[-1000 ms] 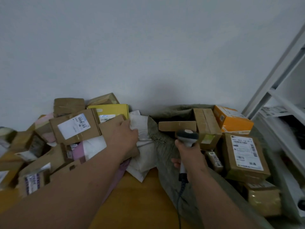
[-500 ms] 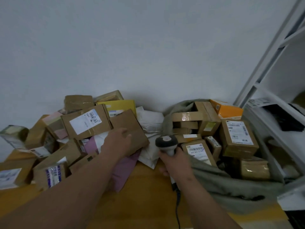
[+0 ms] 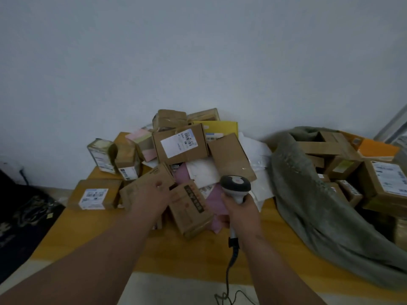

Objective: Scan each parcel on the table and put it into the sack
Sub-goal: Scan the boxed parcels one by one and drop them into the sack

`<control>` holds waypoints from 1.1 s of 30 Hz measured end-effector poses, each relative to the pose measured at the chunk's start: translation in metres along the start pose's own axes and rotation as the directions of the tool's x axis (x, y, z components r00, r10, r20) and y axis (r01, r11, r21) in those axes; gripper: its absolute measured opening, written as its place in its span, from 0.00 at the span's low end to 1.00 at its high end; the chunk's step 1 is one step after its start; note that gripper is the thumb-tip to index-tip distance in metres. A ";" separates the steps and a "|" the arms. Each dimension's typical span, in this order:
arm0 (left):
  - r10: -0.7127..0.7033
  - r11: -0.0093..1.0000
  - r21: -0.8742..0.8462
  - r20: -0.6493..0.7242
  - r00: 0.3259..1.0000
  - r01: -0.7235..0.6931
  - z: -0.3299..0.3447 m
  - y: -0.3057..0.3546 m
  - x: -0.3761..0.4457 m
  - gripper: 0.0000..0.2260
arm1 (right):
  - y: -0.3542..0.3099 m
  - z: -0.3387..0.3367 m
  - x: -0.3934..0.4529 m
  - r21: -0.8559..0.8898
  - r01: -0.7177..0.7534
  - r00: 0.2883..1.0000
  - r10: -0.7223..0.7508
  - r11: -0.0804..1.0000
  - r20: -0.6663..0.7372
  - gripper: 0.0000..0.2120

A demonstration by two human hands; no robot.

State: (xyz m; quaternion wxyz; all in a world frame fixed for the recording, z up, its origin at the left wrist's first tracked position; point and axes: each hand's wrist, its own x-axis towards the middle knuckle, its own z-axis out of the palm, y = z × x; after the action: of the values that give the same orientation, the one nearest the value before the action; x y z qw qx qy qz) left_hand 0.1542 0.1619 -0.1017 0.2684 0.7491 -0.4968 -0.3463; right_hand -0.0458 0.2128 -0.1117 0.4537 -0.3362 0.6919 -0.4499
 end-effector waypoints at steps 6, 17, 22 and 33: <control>-0.153 0.988 0.017 0.185 0.971 0.152 0.020 -0.019 -0.003 0.14 | 0.016 0.022 0.019 -0.016 -0.072 0.992 0.073 0.997 0.104 0.19; -0.442 0.807 -0.238 0.364 0.820 0.540 0.077 -0.042 0.010 0.13 | 0.054 0.036 0.066 -0.029 -0.207 0.961 0.209 0.978 0.179 0.19; -0.491 0.712 -0.389 0.321 0.810 0.585 0.086 -0.036 0.006 0.24 | 0.054 0.025 0.068 0.021 -0.184 0.964 0.176 0.983 0.201 0.25; -0.385 0.876 -0.237 0.181 0.905 0.420 0.105 0.001 -0.003 0.61 | 0.014 -0.015 0.031 0.082 0.034 0.925 -0.062 0.996 0.376 0.18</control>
State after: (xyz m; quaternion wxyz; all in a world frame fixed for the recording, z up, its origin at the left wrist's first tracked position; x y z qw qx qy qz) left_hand 0.0707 0.1587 -0.1648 0.2577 0.7684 -0.2938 -0.5068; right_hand -0.0719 0.1962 -0.1321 0.5794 -0.4162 0.5660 -0.4130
